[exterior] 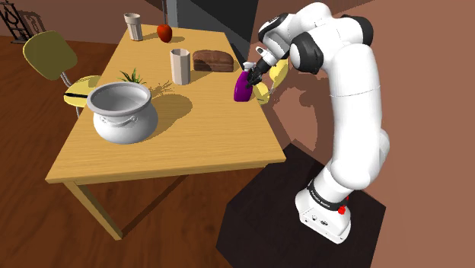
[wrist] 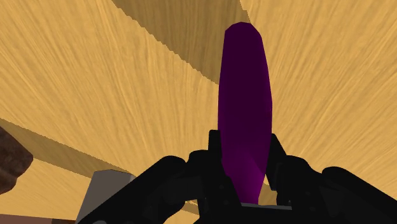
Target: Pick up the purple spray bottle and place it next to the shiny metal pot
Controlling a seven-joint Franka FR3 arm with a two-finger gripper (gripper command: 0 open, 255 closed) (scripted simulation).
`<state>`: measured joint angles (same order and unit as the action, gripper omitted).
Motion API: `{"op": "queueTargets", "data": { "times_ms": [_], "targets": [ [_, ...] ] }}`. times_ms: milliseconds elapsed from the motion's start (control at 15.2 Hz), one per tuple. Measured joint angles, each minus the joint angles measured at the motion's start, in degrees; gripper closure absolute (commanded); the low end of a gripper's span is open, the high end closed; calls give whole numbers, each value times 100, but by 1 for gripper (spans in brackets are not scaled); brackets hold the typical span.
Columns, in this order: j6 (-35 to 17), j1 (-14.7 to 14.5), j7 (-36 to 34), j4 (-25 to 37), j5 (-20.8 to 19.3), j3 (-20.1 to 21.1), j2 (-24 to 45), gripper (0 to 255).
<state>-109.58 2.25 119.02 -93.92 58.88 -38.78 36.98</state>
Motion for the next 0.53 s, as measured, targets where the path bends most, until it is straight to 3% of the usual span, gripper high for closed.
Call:
{"op": "queueTargets", "data": {
  "times_ms": [528],
  "targets": [
    [174,-48,-188,76,-165,-98,-194,255]
  ]
}}
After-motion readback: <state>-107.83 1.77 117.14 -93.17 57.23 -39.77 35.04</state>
